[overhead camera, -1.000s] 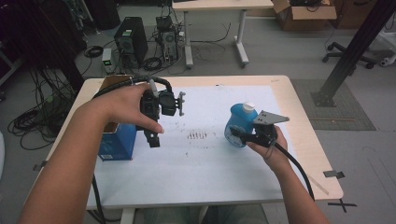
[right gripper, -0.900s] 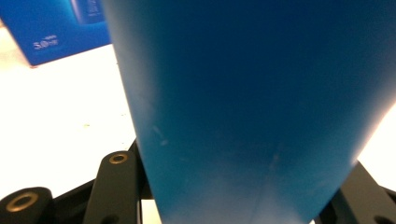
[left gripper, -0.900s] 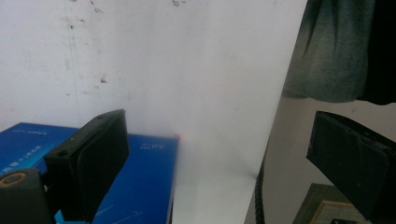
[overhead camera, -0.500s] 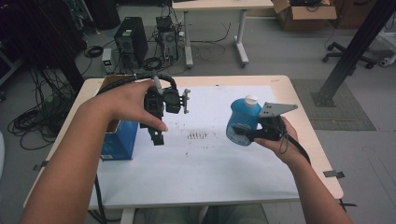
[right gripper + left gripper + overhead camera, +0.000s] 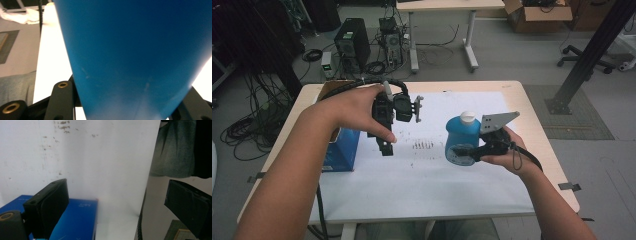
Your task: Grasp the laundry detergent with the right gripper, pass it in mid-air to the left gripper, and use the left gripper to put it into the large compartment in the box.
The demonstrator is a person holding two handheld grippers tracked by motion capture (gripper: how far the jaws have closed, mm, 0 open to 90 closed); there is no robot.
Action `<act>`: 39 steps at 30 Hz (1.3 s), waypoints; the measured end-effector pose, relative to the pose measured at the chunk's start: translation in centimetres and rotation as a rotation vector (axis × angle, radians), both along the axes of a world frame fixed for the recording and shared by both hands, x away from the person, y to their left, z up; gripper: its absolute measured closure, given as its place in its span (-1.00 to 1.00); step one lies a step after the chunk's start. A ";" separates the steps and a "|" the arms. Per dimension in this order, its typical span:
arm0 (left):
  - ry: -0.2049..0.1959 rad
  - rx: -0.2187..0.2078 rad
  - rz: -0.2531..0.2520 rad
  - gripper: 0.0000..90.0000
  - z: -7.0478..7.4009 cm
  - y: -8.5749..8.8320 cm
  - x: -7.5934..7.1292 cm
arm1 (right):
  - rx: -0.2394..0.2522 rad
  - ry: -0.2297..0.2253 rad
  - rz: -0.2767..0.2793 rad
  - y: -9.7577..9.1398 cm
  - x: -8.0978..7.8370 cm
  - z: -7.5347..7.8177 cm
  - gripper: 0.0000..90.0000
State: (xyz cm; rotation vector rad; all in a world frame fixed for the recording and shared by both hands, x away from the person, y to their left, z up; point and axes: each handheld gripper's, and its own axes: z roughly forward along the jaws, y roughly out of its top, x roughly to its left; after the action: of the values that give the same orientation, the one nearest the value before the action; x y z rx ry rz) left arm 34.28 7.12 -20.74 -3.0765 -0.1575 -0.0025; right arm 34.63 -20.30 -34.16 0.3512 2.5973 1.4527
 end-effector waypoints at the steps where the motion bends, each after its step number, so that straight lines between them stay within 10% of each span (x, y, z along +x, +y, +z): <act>1: -0.002 -0.002 -0.001 -0.87 0.0 -0.2 0.0 | 0.000 -0.001 0.009 0.1 0.0 -0.1 0.03; 39: -0.010 -0.012 -0.048 -0.88 -0.7 -3.2 -0.8 | 0.031 -0.001 0.238 8.2 -0.8 -1.8 0.02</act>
State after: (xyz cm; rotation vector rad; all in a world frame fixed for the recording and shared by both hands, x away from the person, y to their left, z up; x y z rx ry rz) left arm 33.52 3.95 -21.46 -3.0920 -0.0851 -0.0187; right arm 33.81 -12.11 -35.98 0.0447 2.6934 1.5641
